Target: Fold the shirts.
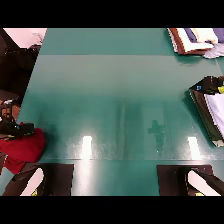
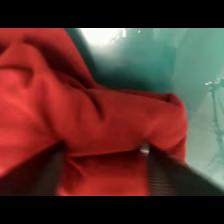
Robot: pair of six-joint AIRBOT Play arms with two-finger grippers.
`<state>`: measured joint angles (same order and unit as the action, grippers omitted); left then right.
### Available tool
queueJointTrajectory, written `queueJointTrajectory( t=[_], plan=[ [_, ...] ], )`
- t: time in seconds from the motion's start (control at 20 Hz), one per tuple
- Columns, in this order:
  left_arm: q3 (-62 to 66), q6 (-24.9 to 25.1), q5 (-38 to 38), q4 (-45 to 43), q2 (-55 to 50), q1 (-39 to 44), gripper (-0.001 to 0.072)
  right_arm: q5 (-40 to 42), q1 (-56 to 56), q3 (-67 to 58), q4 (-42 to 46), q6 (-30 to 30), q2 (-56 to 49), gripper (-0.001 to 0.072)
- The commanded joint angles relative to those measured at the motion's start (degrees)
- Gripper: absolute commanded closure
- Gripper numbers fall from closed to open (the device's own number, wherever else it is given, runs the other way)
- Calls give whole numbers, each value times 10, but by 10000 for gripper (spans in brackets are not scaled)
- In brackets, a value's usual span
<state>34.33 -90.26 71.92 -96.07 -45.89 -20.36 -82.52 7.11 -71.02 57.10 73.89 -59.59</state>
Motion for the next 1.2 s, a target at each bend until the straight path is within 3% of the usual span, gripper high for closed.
queueJointTrajectory(
  t=[0.0, 0.05, 0.2, 0.35, 0.5, 0.7, 0.95, 1.15],
  plan=[
    [-30, -14, -19, -16, 1, -2, 536, 0, 0, 0, -1, 0, 0, 690],
    [-30, -13, -16, -14, 1, -2, 678, 0, 0, 0, -1, 0, 0, 690],
    [16, -12, 21, 24, 1, -1, 681, 7, 0, -1, -8, 0, 1, 690],
    [156, 7, 69, 95, 1, 33, 681, 19, 0, -27, -43, 0, 1, 691],
    [337, 7, 109, 179, 1, 121, 681, 54, 0, -101, -74, 2, 1, 691],
    [519, 2, 98, 193, 1, 266, 681, 110, 0, -194, -80, 16, 0, 691],
    [570, -2, 35, 219, -17, 374, 681, 136, 0, -252, -79, 16, 0, 691],
    [570, 55, 35, 283, -122, 446, 680, 130, 0, -256, -80, 17, 0, 691]
  ],
)
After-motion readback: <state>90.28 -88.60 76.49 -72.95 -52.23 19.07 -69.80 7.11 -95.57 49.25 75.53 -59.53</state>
